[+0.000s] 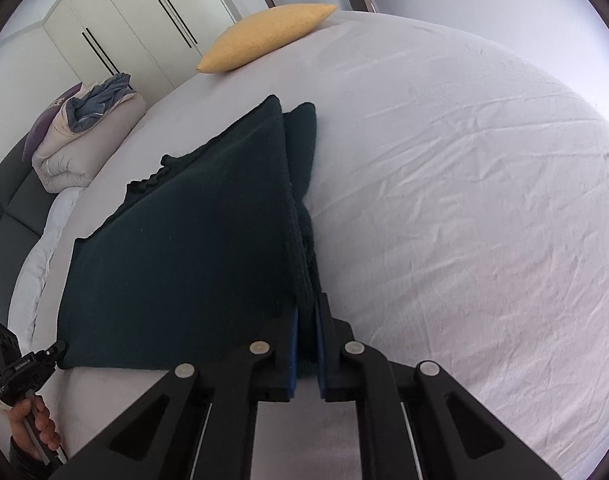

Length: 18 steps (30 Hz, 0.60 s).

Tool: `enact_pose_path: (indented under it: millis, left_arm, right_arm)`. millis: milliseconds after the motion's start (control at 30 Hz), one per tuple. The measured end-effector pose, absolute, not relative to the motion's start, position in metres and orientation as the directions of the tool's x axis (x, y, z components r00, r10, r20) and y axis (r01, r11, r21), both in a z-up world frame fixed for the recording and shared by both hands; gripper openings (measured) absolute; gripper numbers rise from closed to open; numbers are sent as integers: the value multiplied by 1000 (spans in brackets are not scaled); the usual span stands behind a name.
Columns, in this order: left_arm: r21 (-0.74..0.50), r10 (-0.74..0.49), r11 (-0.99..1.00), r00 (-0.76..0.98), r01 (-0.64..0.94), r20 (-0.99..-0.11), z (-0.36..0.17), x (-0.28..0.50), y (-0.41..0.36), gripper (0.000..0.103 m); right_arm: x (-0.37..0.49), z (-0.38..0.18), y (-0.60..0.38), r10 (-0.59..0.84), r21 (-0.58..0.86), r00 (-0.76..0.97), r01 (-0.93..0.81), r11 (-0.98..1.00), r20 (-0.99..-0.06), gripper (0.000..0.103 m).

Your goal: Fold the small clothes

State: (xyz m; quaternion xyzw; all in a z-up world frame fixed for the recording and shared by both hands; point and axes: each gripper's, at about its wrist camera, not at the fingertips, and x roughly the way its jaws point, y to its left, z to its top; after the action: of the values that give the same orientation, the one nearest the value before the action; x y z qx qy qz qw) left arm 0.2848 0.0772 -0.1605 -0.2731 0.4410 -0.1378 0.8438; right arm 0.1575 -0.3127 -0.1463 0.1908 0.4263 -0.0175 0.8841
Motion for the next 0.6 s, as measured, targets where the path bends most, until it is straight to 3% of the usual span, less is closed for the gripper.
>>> enact_pose_path:
  millis: [133, 233, 333, 400, 467, 533, 600]
  left_arm:
    - [-568, -471, 823, 597, 31, -650, -137, 307, 69, 7]
    - [-514, -455, 852, 625, 99, -634, -116, 335, 51, 7]
    - [-448, -431, 883, 623, 142, -653, -109, 365, 30, 7]
    - [-398, -404, 904, 613, 156, -679, -113, 388, 15, 7]
    - [-331, -336, 935, 601, 123, -725, -126, 408, 7, 7]
    - [-316, -295, 946, 578, 67, -761, -144, 416, 12, 7]
    - [-348, -306, 937, 580, 41, -755, -164, 413, 25, 6]
  right_arm:
    - [159, -142, -311, 116, 297, 617, 200, 934, -779, 8]
    - [155, -116, -314, 13, 254, 649, 279, 926, -761, 22]
    - [154, -81, -315, -12, 324, 752, 298, 898, -659, 38]
    - [172, -72, -300, 100, 391, 770, 204, 897, -630, 40]
    - [207, -75, -267, 301, 486, 734, 45, 873, -609, 41]
    - [239, -86, -232, 470, 568, 682, -98, 818, -560, 46]
    - [266, -98, -204, 530, 587, 648, -154, 794, -547, 48]
